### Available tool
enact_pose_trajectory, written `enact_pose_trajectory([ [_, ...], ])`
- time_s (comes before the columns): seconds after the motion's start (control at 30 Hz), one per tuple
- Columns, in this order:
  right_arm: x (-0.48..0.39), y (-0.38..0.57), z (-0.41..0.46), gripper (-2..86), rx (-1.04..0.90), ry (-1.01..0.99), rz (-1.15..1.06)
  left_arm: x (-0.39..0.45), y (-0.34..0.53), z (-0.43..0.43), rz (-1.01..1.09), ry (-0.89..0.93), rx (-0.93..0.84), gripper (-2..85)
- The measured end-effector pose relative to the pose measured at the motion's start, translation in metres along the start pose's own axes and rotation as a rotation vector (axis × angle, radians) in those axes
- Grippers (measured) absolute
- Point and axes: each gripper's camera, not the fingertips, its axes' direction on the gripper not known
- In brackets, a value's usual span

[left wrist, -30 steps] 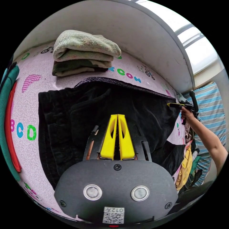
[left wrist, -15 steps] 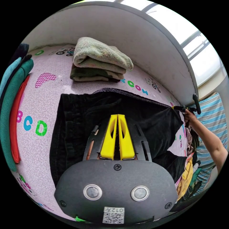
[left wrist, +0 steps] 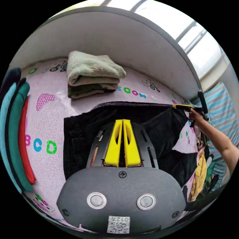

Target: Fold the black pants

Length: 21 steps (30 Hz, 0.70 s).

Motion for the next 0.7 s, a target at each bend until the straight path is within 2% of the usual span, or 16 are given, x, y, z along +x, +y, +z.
enact_pose_trajectory([
  [0.07,-0.047,0.006,0.005,5.3,-0.033,-0.097,-0.118,0.015,-0.003,-0.004,0.081,-0.037,-0.021,1.0],
  [0.2,-0.122,0.008,0.017,6.2,-0.046,-0.132,-0.315,0.036,-0.004,-0.005,0.198,-0.121,-0.063,1.0],
  [0.37,-0.209,0.010,0.039,7.2,-0.077,-0.155,-0.555,0.036,-0.003,0.014,0.198,-0.038,-0.177,1.8],
  [0.53,-0.249,0.011,0.056,4.6,-0.116,-0.137,-0.647,0.048,-0.002,0.030,0.244,-0.165,-0.217,2.2],
  [0.7,-0.263,0.001,0.068,-0.3,-0.165,-0.104,-0.666,0.052,0.000,0.045,0.235,-0.207,-0.238,1.6],
])
